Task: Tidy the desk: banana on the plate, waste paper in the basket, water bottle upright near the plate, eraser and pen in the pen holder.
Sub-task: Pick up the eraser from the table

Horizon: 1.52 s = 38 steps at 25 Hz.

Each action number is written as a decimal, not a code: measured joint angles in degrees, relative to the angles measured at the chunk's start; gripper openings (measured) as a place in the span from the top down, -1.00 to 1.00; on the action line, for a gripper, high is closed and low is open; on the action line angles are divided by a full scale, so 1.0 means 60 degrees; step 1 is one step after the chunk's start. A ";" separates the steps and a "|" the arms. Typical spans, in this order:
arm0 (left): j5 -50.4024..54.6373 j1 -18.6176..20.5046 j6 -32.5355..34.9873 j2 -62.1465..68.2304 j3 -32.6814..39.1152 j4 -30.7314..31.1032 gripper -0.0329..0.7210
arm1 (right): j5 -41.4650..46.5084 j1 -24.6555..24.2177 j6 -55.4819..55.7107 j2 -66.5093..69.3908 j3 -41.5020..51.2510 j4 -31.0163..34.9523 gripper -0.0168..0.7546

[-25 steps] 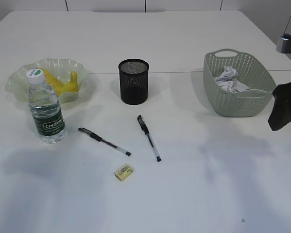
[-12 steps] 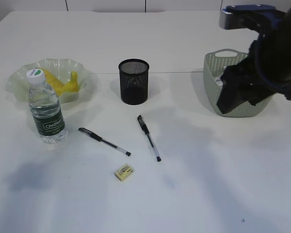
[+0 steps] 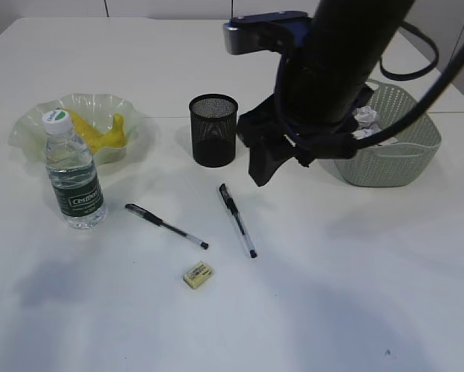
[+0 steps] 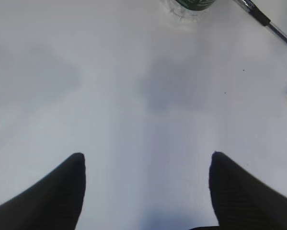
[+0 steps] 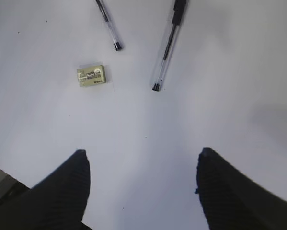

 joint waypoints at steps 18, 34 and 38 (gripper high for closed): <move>-0.0269 0.0000 0.0000 0.0000 0.0000 0.0042 -0.52 | 0.0226 0.1273 0.0299 0.3711 -0.2634 -0.0514 -0.39; -0.0416 0.0000 0.0000 0.0000 0.0000 0.0059 -0.51 | 0.0209 0.1513 0.0314 0.4695 -0.2686 -0.0455 -0.39; -0.0416 0.0000 0.0000 0.0000 0.0000 0.0059 -0.51 | 0.0209 0.1590 0.0335 0.4918 -0.2694 -0.0414 -0.39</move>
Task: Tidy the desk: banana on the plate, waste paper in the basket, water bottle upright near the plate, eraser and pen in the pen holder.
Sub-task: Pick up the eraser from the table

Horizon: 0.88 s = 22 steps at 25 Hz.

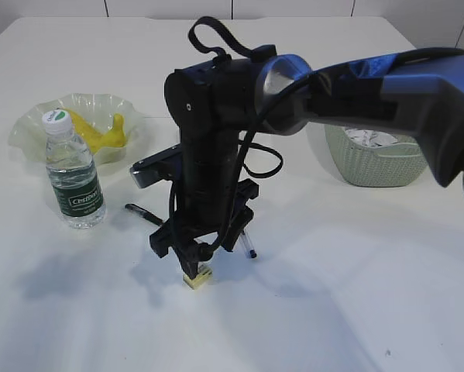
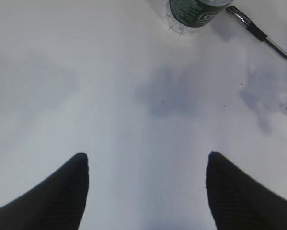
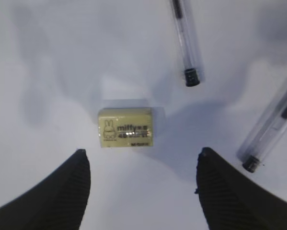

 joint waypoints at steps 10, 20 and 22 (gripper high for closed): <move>0.0073 0.0000 0.0000 0.0000 0.0000 0.0000 -0.51 | -0.0017 0.0214 0.0341 0.0419 -0.0069 -0.0054 -0.38; 0.0073 0.0000 0.0006 0.0000 0.0000 0.0000 -0.51 | -0.0031 0.0312 0.0414 0.0745 -0.0085 -0.0094 -0.38; 0.0073 0.0000 0.0006 0.0000 0.0000 0.0000 -0.51 | -0.0031 0.0311 0.0414 0.0745 -0.0092 -0.0094 -0.38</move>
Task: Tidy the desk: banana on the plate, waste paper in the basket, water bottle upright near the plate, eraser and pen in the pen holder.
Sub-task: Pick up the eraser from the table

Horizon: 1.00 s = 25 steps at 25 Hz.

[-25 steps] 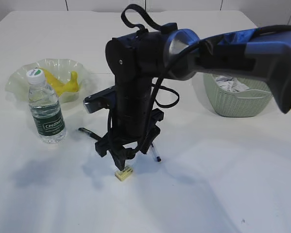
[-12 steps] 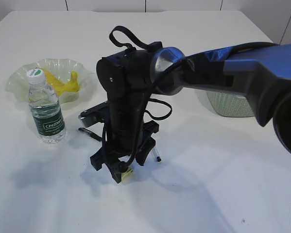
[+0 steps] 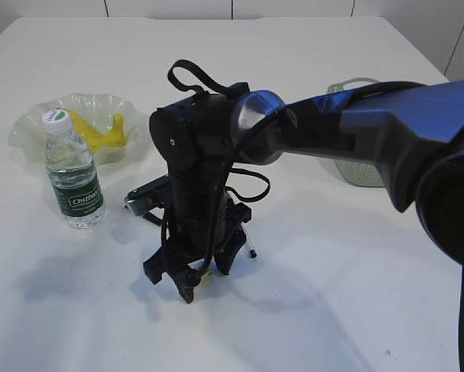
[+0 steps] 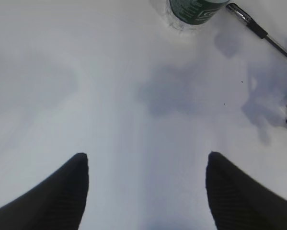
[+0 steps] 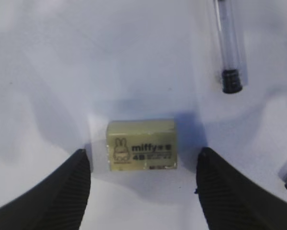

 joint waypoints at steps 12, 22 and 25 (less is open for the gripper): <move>0.0000 0.0000 0.0000 0.0000 0.0000 0.0000 -0.51 | 0.0000 0.0000 0.0195 0.0166 -0.0571 0.0000 -0.24; 0.0000 0.0000 0.0000 0.0000 0.0000 0.0000 -0.51 | 0.0000 0.0004 0.0232 0.0305 -0.0667 0.0000 -0.24; 0.0000 0.0000 0.0000 0.0000 0.0000 0.0000 -0.51 | 0.0000 0.0004 0.0239 0.0320 -0.0667 0.0000 -0.12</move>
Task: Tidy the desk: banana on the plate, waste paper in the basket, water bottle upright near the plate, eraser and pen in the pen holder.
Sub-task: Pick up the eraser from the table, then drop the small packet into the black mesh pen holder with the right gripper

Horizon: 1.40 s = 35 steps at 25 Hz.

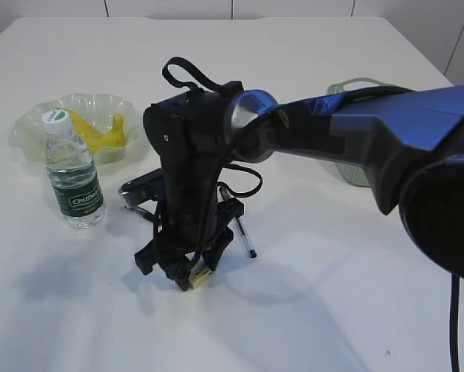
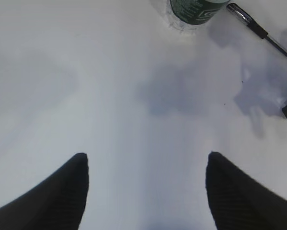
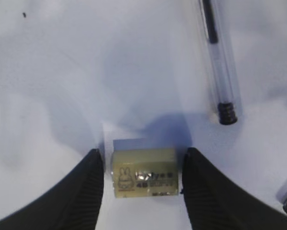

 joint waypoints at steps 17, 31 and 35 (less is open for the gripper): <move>0.0000 0.0000 0.0015 0.0000 0.0000 0.0000 -0.47 | 0.0000 0.0016 0.0015 0.0000 -0.0269 0.0000 0.24; 0.0018 0.0000 0.0015 0.0000 0.0000 0.0000 -0.46 | 0.0078 -0.0427 0.0015 0.0000 -0.3391 -0.0509 0.24; 0.0036 0.0000 0.0015 0.0000 0.0000 0.0000 -0.46 | 0.0130 -0.0878 0.0015 0.0000 -0.3936 -0.0613 0.24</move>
